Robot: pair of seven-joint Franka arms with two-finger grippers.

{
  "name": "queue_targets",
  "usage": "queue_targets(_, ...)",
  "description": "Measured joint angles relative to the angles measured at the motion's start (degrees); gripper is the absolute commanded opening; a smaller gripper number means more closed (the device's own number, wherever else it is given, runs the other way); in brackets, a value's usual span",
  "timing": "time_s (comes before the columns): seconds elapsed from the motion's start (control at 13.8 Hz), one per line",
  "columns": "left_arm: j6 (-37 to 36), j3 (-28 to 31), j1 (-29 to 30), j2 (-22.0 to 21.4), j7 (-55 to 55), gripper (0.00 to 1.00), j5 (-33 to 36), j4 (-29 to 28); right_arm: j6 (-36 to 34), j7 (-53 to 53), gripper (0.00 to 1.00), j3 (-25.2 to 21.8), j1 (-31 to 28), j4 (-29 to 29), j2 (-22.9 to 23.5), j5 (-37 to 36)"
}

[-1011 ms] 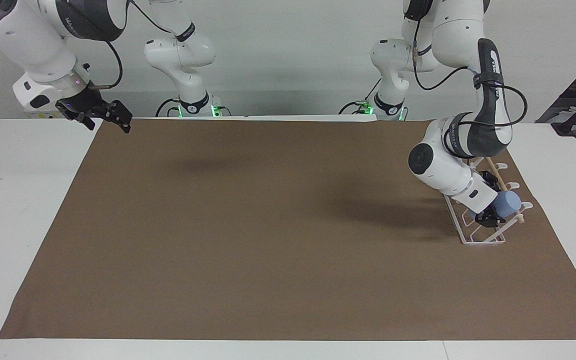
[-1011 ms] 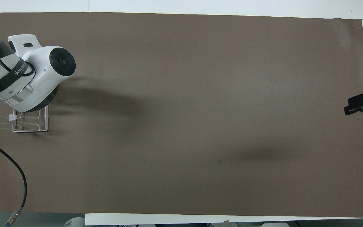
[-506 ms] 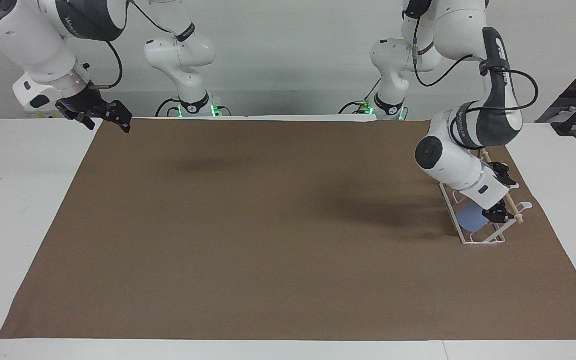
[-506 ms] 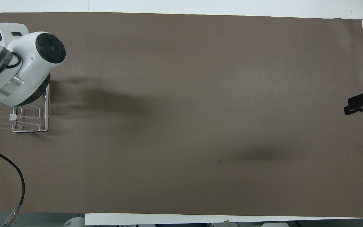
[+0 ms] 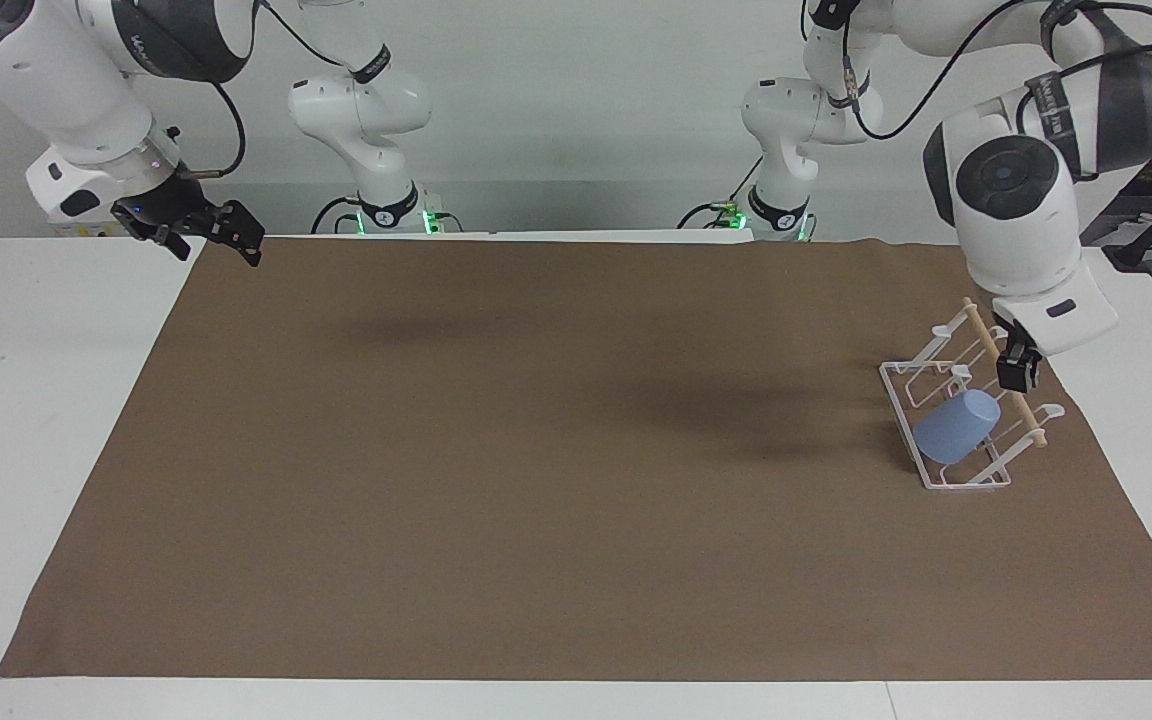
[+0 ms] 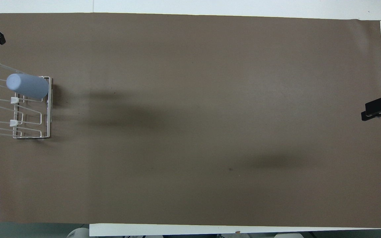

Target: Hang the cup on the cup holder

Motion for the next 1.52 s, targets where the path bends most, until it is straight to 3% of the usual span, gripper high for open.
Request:
queue_targets(0.36, -4.93, 0.17, 5.5, -2.77, 24.97, 1.0, -22.51, 0.11, 0.0, 0.0, 0.99, 0.0, 0.0, 0.0, 0.0, 0.0)
queue_targets(0.58, -5.0, 0.15, 6.26, -2.77, 44.83, 1.0, -26.11, 0.1, 0.0, 0.0, 0.99, 0.0, 0.0, 0.0, 0.0, 0.0)
queue_targets(0.72, -5.06, 0.14, 6.26, -2.78, 51.84, 1.0, -26.34, 0.23, 0.0, 0.0, 0.99, 0.0, 0.0, 0.0, 0.0, 0.0)
queue_targets(1.08, -7.67, -0.28, 6.16, -4.05, 50.4, 1.0, -26.41, 5.23, 0.0, 0.0, 0.99, 0.0, 0.0, 0.0, 0.0, 0.0)
queue_targets(1.52, -7.98, -0.14, 6.24, -5.47, 48.55, 1.0, -26.4, 3.28, 0.0, 0.0, 0.99, 0.0, 0.0, 0.0, 0.0, 0.0)
